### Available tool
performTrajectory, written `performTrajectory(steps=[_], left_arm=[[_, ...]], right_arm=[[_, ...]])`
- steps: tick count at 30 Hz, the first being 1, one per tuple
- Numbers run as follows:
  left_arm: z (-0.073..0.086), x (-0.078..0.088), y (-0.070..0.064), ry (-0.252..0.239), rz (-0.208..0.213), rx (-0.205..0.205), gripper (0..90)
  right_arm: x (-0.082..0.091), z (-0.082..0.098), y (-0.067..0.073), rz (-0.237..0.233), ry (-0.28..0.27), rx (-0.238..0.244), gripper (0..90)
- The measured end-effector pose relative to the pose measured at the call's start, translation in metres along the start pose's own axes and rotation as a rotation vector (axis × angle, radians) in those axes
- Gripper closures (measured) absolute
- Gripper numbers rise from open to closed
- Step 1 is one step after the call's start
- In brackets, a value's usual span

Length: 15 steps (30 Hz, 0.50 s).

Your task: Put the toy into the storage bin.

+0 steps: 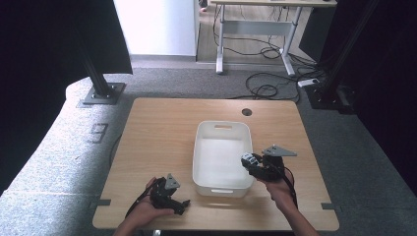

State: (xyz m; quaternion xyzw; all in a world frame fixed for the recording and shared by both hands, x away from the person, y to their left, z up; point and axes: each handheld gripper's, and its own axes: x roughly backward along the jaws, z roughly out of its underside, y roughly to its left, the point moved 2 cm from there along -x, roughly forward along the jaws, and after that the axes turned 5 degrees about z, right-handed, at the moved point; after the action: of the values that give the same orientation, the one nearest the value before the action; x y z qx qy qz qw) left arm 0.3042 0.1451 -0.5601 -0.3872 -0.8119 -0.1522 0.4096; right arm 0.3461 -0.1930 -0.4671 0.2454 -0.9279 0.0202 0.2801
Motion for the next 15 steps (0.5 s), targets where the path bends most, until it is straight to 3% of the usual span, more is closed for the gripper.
performTrajectory(steps=[15], left_arm=[[0.0,0.0,0.0,-0.001,0.0,0.0,0.0]], right_arm=[[-0.004,0.0015,0.0077,-0.022,0.01,0.005,50.2]])
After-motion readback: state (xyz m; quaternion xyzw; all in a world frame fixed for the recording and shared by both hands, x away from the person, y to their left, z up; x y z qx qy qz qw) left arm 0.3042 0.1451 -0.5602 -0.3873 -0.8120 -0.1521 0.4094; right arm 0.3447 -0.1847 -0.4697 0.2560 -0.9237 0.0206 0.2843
